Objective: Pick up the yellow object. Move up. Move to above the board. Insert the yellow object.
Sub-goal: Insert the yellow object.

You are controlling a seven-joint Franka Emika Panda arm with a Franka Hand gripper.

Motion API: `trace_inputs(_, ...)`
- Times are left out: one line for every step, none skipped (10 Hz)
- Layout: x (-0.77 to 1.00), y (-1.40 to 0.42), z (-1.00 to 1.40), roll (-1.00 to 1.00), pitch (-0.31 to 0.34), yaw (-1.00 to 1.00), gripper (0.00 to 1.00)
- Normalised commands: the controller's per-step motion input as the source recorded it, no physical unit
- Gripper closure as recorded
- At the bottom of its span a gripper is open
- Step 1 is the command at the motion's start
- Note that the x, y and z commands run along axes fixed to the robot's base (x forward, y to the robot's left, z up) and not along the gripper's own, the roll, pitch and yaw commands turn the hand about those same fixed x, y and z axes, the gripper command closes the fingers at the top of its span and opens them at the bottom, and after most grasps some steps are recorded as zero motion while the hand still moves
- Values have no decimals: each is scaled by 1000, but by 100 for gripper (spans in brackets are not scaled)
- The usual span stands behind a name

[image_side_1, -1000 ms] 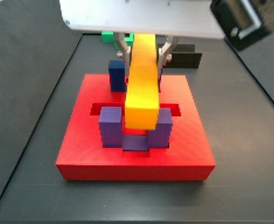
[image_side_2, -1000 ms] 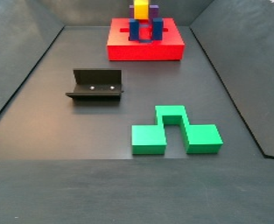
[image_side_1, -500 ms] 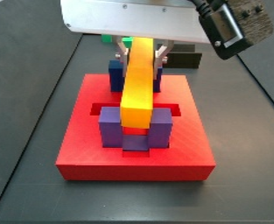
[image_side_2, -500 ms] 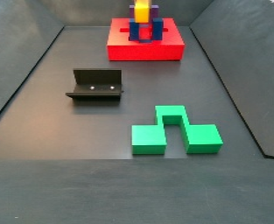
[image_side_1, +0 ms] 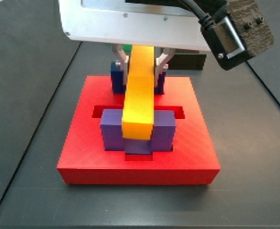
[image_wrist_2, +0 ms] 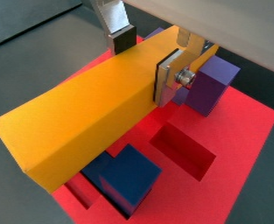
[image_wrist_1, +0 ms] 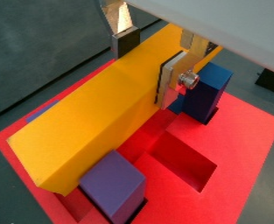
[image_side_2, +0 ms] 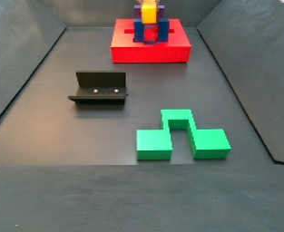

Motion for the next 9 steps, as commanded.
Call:
trace_inputs(-20, -183, -66, 170, 0, 91, 100)
trace_inputs(0, -117, 0, 127, 0, 240, 100)
trace_inputs(0, -63, 43, 144, 0, 263, 100)
trace_inputs(0, -9, 17, 143, 0, 283, 100)
trace_inputs(0, 0, -20, 63, 0, 237, 100)
trace_inputs(0, 11, -151, 0, 0, 226, 100)
trace_inputs(83, 0, -137, 0, 0, 26, 100)
trace_inputs(149, 0, -146, 27, 0, 0, 100)
trace_inputs(183, -34, -91, 61, 0, -223, 100)
